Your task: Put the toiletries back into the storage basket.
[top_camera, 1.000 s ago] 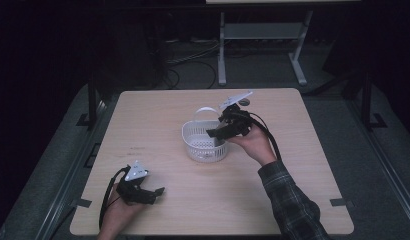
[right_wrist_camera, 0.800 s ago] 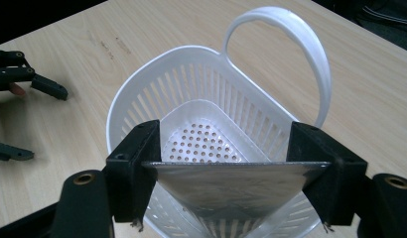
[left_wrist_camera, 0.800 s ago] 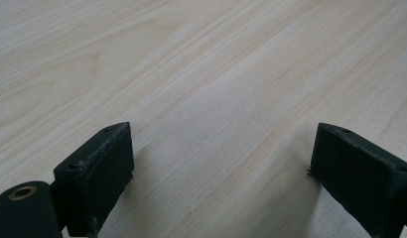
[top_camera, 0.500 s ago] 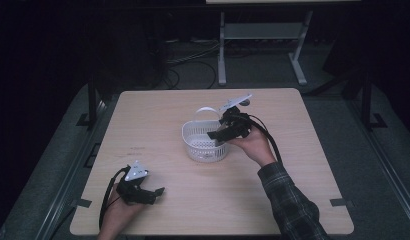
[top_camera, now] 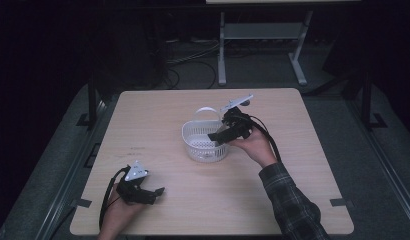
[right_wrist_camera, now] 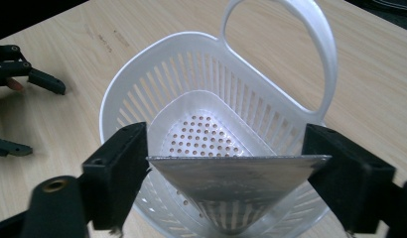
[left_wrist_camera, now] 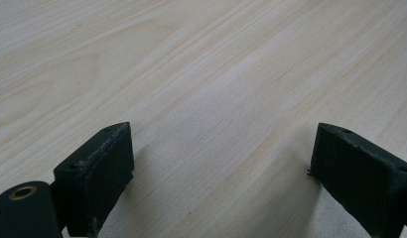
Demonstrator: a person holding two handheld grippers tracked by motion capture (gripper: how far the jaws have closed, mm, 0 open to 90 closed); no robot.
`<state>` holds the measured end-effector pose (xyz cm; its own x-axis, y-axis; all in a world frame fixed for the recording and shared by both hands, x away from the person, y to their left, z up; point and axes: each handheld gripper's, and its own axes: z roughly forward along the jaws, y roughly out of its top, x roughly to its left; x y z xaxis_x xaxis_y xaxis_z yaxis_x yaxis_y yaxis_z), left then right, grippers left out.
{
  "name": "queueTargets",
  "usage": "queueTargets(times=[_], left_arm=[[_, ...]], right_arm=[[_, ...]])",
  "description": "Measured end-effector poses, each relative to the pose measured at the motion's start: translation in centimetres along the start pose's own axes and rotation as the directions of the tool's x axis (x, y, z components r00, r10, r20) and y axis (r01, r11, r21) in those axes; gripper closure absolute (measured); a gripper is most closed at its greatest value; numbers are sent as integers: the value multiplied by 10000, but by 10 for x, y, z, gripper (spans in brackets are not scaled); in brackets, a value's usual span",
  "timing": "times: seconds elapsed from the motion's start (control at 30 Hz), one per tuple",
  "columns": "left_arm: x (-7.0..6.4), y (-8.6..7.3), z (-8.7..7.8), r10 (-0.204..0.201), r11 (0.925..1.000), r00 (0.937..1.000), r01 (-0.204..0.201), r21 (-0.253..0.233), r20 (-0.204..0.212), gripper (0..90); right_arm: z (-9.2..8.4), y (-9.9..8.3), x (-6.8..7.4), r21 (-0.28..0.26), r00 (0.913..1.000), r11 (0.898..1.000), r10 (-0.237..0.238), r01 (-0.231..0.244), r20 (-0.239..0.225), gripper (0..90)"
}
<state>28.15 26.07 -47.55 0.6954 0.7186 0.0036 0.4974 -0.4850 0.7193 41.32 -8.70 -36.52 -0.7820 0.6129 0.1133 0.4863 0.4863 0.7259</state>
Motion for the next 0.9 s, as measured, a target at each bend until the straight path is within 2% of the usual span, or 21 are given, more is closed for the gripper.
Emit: queueTargets(times=[0.07, 0.37, 0.9], left_arm=[[0, 0, 0, 0, 10000, 10000, 0, -3, -10, 89], [0, 0, 0, -1, 10000, 10000, 1, 6, -15, 88], [0, 0, 0, 24, 10000, 10000, -24, 9, -23, 89]], right_arm=[[-5, 0, 0, -115, 10000, 9999, 24, -24, 51, 154], [-27, -5, -2, -467, 9994, 9988, 160, -146, 294, 142], [-60, -33, -6, -587, 9969, 9971, 515, -481, 591, 137]])
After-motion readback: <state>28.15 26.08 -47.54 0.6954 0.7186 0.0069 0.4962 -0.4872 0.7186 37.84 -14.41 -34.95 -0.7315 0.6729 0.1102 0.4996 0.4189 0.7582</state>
